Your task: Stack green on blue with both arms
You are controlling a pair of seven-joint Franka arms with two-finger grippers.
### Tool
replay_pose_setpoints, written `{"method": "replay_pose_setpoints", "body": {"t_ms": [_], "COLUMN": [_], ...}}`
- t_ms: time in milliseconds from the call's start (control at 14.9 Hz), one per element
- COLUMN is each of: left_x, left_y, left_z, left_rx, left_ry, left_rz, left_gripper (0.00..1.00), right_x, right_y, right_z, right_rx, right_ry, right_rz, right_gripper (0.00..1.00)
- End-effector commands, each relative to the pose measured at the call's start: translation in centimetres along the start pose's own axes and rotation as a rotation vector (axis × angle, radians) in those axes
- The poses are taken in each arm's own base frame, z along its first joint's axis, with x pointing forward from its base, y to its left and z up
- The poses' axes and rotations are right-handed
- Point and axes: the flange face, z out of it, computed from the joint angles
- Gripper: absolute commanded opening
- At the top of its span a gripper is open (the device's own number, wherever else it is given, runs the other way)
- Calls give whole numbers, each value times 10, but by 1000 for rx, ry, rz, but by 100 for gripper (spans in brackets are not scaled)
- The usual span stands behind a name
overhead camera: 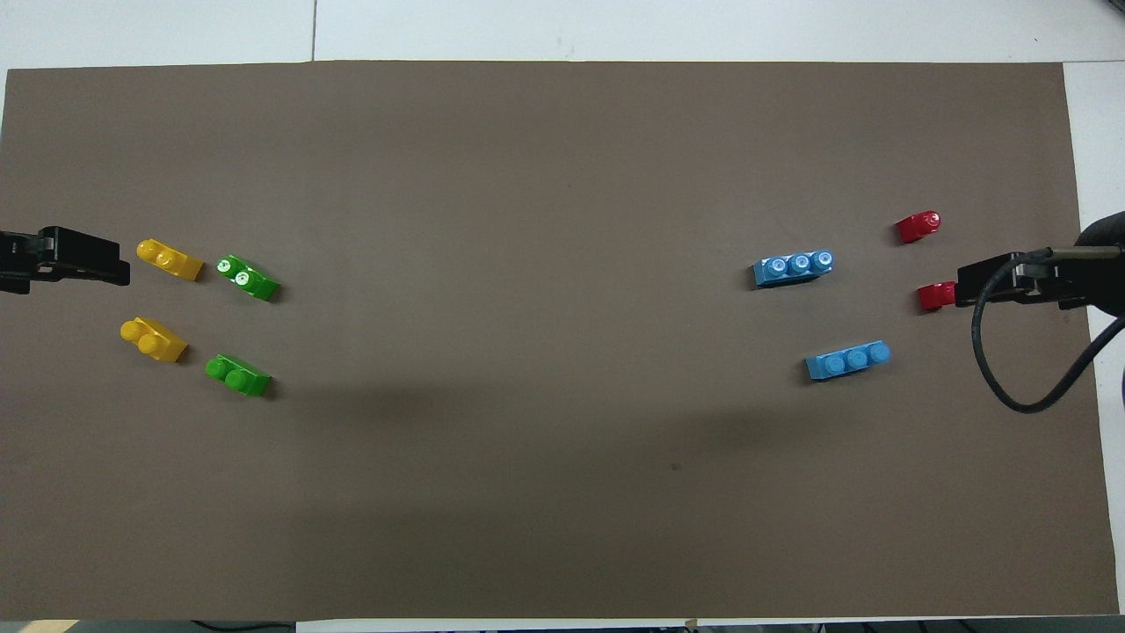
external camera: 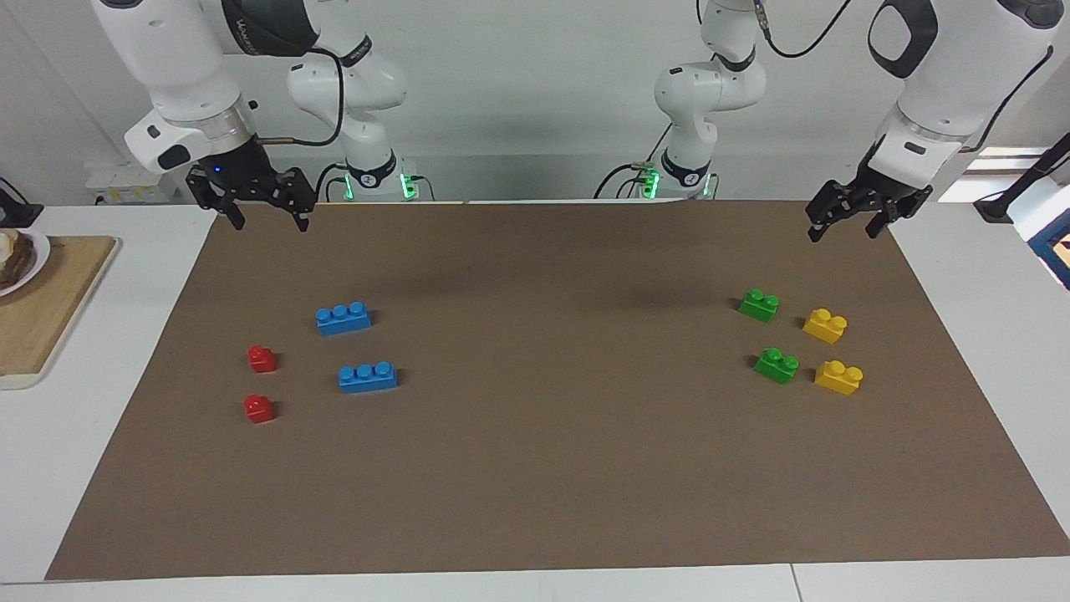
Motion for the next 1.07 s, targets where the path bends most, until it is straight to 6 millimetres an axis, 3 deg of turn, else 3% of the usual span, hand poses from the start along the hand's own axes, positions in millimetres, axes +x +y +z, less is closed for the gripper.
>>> {"method": "replay_pose_setpoints", "body": {"t_ms": [0,469,736,1004], "left_x": [-5,-5,-7,-13], "left_y": [0,-3,-4,1], "left_z": [-4,-3,4,22], "left_rx": [18,18,18,12], "left_ry": [10,9,16,52], "left_rz": [-6,-14,-124,-338], "left_gripper": [100,100,100,100], "right_x": [-8,-10,-2,5], "right_y": [-2,3,7,15], "right_z": [4,0,-1,7], "right_rx": [1,1,6,12], "right_ry": [9,8,60,67], "right_rz": [17,28,-42,161], "right_gripper": [100,100,99,99]}}
